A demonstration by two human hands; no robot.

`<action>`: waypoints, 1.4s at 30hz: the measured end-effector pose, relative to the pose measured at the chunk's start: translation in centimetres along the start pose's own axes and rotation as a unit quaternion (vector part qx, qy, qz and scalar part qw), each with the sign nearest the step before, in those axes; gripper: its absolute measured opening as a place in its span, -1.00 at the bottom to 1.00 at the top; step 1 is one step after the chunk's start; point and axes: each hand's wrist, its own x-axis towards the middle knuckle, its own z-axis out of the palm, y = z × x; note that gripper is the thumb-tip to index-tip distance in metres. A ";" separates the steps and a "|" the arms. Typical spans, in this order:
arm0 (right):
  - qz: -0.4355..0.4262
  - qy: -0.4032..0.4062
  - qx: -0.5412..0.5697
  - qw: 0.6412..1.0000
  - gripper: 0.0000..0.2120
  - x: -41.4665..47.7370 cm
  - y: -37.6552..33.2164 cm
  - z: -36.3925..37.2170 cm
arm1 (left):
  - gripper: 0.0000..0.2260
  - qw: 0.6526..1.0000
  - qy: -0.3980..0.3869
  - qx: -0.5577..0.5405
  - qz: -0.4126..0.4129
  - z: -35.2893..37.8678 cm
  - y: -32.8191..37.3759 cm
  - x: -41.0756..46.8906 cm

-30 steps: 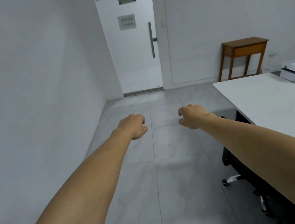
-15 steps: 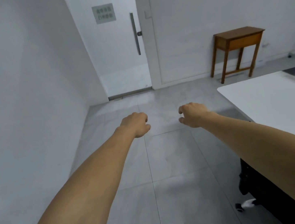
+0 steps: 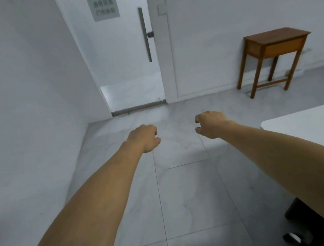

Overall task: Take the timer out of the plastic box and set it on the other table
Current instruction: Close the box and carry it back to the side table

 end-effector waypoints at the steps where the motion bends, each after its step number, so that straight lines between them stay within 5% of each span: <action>1: 0.004 0.004 -0.003 1.000 -0.66 2.5 0.5 0.2 | -0.61 1.000 0.000 0.002 0.002 -0.2 -0.3 2.9; 15: 0.146 0.002 0.032 0.989 -0.60 28.6 12.0 -3.0 | -0.63 0.987 -0.012 0.050 0.151 -7.0 0.5 38.9; 29: 0.325 -0.025 0.073 0.942 -0.60 44.1 38.8 -1.0 | -0.62 0.942 -0.057 0.089 0.317 -7.9 23.1 68.5; 42: 0.482 -0.028 0.104 0.869 -0.60 48.8 62.0 -1.7 | -0.61 0.879 -0.078 0.114 0.456 -8.0 47.3 87.9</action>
